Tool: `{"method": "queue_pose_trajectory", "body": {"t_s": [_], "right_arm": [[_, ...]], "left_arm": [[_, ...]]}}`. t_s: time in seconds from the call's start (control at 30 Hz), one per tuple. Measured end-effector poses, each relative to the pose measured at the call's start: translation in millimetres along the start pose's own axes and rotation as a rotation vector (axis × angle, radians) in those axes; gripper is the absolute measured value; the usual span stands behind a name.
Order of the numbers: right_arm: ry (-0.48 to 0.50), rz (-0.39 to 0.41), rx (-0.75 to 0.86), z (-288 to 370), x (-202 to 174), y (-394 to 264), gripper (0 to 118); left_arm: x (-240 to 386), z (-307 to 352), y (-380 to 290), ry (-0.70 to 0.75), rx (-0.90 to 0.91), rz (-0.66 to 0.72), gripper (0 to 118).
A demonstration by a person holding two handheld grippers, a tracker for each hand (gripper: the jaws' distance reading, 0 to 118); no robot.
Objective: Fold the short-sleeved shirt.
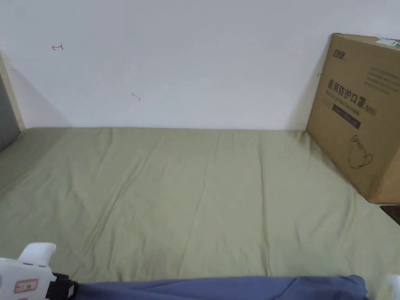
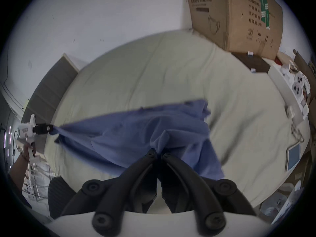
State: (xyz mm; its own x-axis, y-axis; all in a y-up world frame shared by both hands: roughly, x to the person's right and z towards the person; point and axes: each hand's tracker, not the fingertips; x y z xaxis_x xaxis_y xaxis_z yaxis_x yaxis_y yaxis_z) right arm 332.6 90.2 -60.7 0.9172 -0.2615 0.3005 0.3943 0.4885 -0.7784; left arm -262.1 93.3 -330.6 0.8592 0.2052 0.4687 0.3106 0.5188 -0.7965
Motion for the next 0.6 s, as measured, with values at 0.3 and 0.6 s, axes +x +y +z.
{"method": "queue_pose_trajectory", "body": {"t_s": [0.3,0.6], "right_arm": [[-0.026,-0.128,-0.12,-33,5,-19,112],[0.071,0.079,0.489,69,-97,-3,111]], "left_arm": [[-11,7,-31,0.004,-0.025,0.147,95],[96,102,-33,0.023,0.502,0.09,95]]}}
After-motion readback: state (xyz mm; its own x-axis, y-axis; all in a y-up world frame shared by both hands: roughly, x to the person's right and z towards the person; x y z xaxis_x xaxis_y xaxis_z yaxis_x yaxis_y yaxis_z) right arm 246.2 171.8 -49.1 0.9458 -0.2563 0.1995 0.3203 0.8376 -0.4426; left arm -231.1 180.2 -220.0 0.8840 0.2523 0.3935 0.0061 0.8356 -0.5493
